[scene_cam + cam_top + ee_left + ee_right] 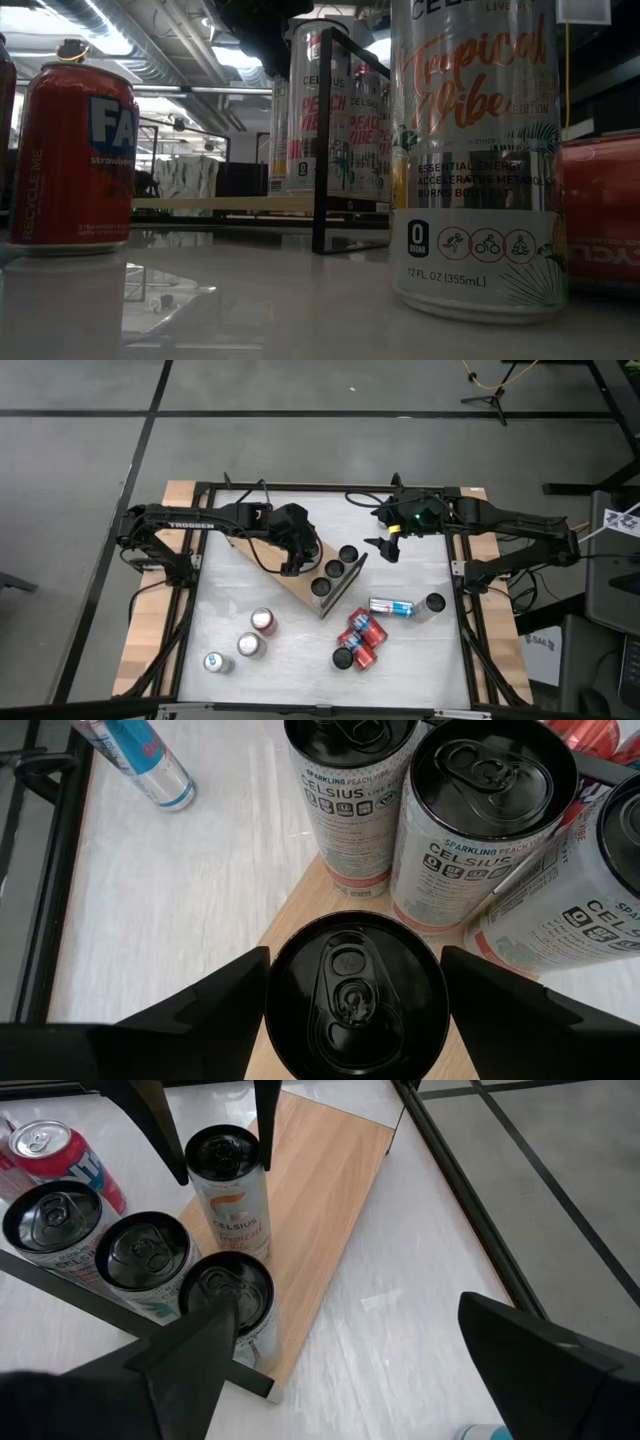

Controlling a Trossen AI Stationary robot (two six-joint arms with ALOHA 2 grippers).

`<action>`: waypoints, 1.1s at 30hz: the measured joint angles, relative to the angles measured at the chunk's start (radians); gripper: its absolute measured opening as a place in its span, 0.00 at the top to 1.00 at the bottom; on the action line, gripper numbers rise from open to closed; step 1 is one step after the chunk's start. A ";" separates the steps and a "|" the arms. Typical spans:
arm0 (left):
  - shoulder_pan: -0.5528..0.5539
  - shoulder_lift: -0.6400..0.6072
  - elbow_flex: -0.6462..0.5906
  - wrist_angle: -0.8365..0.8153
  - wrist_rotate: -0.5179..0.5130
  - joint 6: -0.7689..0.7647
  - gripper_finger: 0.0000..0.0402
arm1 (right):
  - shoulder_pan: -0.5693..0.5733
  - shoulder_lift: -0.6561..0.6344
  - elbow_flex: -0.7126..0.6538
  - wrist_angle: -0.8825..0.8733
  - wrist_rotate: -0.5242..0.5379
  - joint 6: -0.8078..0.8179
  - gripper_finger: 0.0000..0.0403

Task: Place canned beverage on shelf
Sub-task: Put the top left white-yellow soda can on the shelf

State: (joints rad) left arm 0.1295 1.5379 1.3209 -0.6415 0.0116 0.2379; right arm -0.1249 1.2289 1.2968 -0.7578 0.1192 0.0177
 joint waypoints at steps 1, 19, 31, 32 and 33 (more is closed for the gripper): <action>0.000 0.000 0.000 0.000 0.000 0.000 0.29 | 0.000 0.000 0.000 0.000 0.000 0.000 0.07; 0.000 0.000 0.000 0.000 -0.002 -0.010 0.26 | 0.000 0.000 0.000 0.000 0.000 0.000 0.07; -0.006 -0.001 0.000 0.012 -0.044 -0.113 0.01 | 0.000 0.000 0.000 0.000 0.000 0.000 0.07; -0.006 -0.002 0.000 0.019 -0.053 -0.132 0.01 | 0.000 0.000 0.000 0.000 0.000 0.000 0.07; -0.005 -0.002 0.000 0.030 -0.058 -0.148 0.02 | 0.000 0.000 0.000 0.000 0.000 0.000 0.07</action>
State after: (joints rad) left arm 0.1242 1.5360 1.3209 -0.6117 -0.0468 0.0894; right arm -0.1246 1.2289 1.2968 -0.7574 0.1192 0.0177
